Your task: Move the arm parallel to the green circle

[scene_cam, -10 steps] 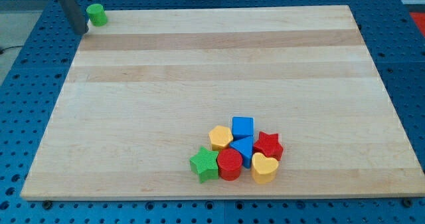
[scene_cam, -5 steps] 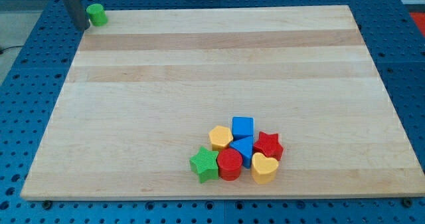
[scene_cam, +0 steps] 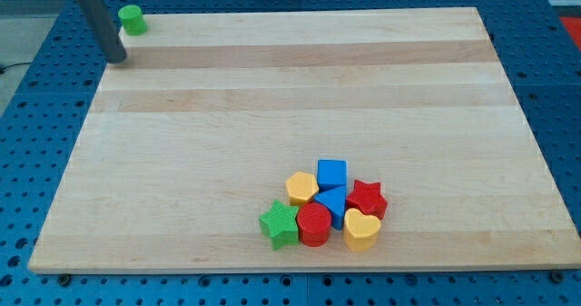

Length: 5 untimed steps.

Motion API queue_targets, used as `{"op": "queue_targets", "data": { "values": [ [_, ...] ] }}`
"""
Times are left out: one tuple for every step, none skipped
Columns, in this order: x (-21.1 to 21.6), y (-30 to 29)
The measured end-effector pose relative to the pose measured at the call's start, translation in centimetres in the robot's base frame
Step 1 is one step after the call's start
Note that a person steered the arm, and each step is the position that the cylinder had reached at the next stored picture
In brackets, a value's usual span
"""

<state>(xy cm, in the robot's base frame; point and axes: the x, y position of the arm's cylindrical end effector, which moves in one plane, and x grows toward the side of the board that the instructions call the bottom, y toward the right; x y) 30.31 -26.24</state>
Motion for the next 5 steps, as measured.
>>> {"op": "queue_targets", "data": {
  "values": [
    [-1.6, 4.7],
    [-8.0, 8.7],
    [-11.0, 8.9],
    [-11.2, 8.7],
    [-11.1, 7.7]
  ]
}}
